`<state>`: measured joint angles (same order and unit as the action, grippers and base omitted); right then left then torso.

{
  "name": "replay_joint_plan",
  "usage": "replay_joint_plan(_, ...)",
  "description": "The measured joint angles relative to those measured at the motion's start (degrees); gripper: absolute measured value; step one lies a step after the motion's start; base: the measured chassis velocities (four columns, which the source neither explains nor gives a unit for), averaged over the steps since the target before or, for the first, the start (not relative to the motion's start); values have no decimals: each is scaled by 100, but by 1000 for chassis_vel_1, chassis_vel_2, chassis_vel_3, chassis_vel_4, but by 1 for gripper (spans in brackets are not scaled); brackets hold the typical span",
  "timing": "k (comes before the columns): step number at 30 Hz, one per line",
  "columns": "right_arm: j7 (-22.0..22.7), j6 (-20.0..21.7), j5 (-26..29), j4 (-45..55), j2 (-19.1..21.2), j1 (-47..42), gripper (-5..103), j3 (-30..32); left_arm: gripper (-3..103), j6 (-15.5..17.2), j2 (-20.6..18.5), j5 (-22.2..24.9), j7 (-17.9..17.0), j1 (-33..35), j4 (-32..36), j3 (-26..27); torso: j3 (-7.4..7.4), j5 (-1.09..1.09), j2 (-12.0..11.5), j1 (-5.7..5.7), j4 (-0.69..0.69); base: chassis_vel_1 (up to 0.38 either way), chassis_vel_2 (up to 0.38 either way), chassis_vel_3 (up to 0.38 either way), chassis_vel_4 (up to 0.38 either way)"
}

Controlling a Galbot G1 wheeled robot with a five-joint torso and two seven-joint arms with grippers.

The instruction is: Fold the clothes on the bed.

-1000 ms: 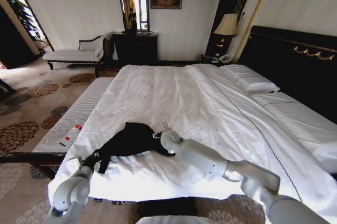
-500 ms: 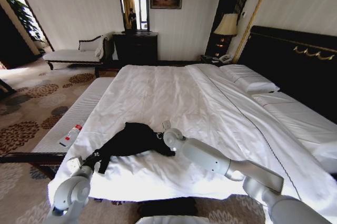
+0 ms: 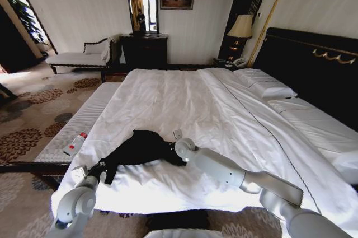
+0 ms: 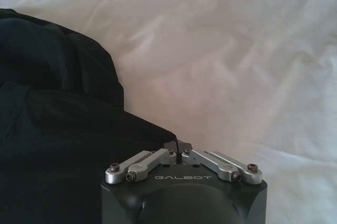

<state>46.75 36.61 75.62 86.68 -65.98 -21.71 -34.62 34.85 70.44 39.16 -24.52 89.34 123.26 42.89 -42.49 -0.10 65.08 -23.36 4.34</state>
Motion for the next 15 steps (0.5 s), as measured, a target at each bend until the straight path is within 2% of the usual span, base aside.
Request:
replay_joint_plan(3, -69, -80, -77, 114, 71, -58, 0, 65, 1, 0, -1, 10, -2, -16, 1, 3, 0, 0, 0, 0, -1, 0, 0, 0, 0)
replay_joint_plan(4, -237, -277, -209, 262, 150, -143, 0, 175, 1, -4, -3, 38, -9, -40, 13, 12, 0, 0, 0, 0, 0, 0, 0, 0, 0)
replay_joint_plan(6, -327, -366, -271, 327, 188, -179, 0, 223, 1, -12, -5, 54, -16, -52, 19, 20, 0, 0, 0, 0, -1, 0, 0, 0, 0)
replay_joint_plan(9, -709, -813, -590, 912, 469, -486, 0, 667, 1, -56, -58, 261, -77, -171, 92, 103, 0, 0, 0, 0, 0, 0, 0, 0, 0)
replay_joint_plan(12, -907, -1027, -682, 1338, 647, -701, 0, 1012, 1, -62, -122, 428, -97, -278, 162, 178, 0, 0, 0, 0, 0, 0, 0, 0, 0)
replay_joint_plan(13, -1156, -1252, -805, 1659, 802, -891, 0, 1343, 1, -64, -193, 568, -106, -377, 233, 240, 0, 0, 0, 0, -1, 0, 0, 0, 0)
replay_joint_plan(14, -1156, -1252, -805, 1659, 802, -891, 0, 1343, 1, -64, -193, 568, -106, -377, 233, 240, 0, 0, 0, 0, -1, 0, 0, 0, 0)
replay_joint_plan(15, -1402, -1458, -959, 1851, 911, -1042, 0, 1613, 1, -73, -248, 667, -109, -455, 289, 290, 1, 0, 0, 0, 0, 0, 0, 0, 0)
